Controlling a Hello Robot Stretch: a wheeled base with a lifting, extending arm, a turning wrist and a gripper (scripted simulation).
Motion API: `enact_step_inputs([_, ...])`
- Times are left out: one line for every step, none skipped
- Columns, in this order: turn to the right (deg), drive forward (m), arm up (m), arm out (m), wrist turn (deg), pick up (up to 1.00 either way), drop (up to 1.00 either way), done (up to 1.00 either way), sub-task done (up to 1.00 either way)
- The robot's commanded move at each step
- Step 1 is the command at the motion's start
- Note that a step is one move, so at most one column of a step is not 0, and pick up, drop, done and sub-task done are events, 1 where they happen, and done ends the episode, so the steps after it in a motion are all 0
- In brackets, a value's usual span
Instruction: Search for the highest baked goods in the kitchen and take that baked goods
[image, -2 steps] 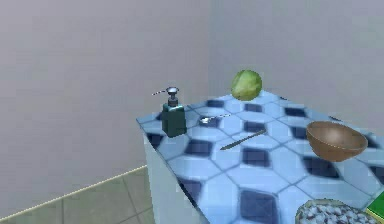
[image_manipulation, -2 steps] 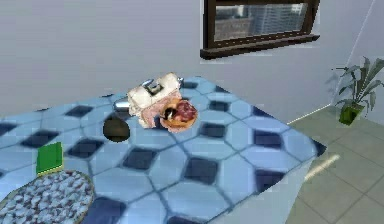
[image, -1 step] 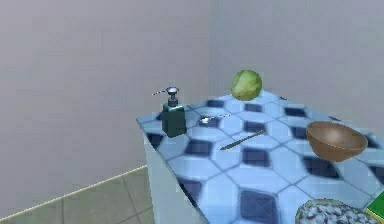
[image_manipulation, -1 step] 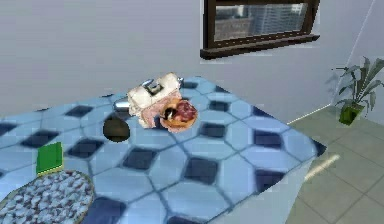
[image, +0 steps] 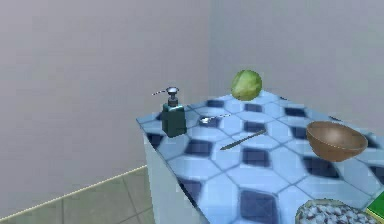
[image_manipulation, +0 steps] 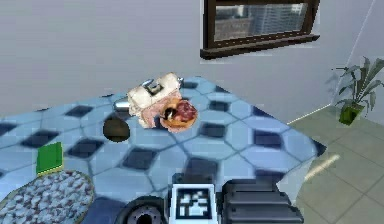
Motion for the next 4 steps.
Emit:
enact_step_inputs([0.0,0.0,0.0,0.38,0.0,0.0,0.0,0.0,0.0])
enact_step_inputs([0.0,0.0,0.0,0.0,45.0,0.0,0.0,0.0,0.0])
enact_step_inputs([0.0,0.0,0.0,0.0,45.0,0.0,0.0,0.0,0.0])
enact_step_inputs([0.0,0.0,0.0,0.0,45.0,0.0,0.0,0.0,0.0])
